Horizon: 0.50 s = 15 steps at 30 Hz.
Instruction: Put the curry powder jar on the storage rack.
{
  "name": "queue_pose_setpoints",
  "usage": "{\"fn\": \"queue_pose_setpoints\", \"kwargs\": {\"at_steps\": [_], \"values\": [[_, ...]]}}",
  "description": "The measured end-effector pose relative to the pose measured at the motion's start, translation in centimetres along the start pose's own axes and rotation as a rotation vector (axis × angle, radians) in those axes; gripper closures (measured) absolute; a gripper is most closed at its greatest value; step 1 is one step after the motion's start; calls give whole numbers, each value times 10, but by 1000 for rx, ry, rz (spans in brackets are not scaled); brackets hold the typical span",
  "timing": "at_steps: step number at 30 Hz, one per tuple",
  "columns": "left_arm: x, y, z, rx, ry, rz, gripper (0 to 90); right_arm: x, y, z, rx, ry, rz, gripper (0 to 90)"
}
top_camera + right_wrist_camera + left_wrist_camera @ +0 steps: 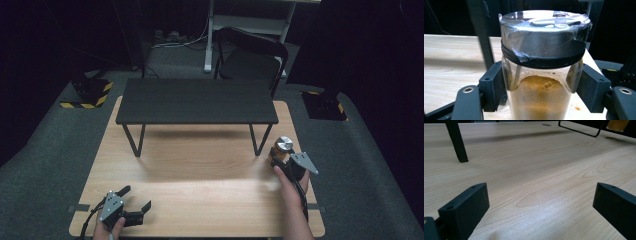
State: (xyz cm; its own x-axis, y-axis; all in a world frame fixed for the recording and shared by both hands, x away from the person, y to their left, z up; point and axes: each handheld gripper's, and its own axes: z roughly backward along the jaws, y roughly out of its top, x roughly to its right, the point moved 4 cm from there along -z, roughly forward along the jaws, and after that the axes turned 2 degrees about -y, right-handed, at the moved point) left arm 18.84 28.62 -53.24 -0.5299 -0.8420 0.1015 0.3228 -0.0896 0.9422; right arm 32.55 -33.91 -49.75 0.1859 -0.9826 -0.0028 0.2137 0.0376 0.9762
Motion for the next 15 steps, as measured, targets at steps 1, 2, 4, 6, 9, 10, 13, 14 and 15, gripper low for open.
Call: {"fn": "queue_pose_setpoints", "kwargs": {"at_steps": [1, 2, 4, 6, 9, 10, 13, 14, 15], "values": [[0, 0, 0, 0, 0, 1, 7, -1, 1, 4, 1, 3, -3, 306], [0, 0, 0, -1, 0, 1, 7, -2, 2, 13, 7, 10, -8, 306], [0, 0, 0, 0, 0, 1, 7, -3, 3, 18, 10, 12, -8, 306], [0, 0, 0, -1, -1, 1, 7, -3, 4, 27, 13, 35, -23, 306], [-1, 0, 0, -2, -3, 4, 7, -6, 6, 39, 22, 54, -28, 306], [-1, 0, 0, -2, -4, 5, 7, -8, 7, 43, 20, 62, -25, 306], [-1, 0, 0, -3, -4, 6, 7, -13, 12, 55, 14, 86, -27, 306], [0, 0, 0, -4, -4, 3, 7, -15, 15, 62, 13, 110, -31, 306], [0, 0, 0, -4, -4, 3, 7, -15, 15, 62, 13, 110, -31, 306]]}}
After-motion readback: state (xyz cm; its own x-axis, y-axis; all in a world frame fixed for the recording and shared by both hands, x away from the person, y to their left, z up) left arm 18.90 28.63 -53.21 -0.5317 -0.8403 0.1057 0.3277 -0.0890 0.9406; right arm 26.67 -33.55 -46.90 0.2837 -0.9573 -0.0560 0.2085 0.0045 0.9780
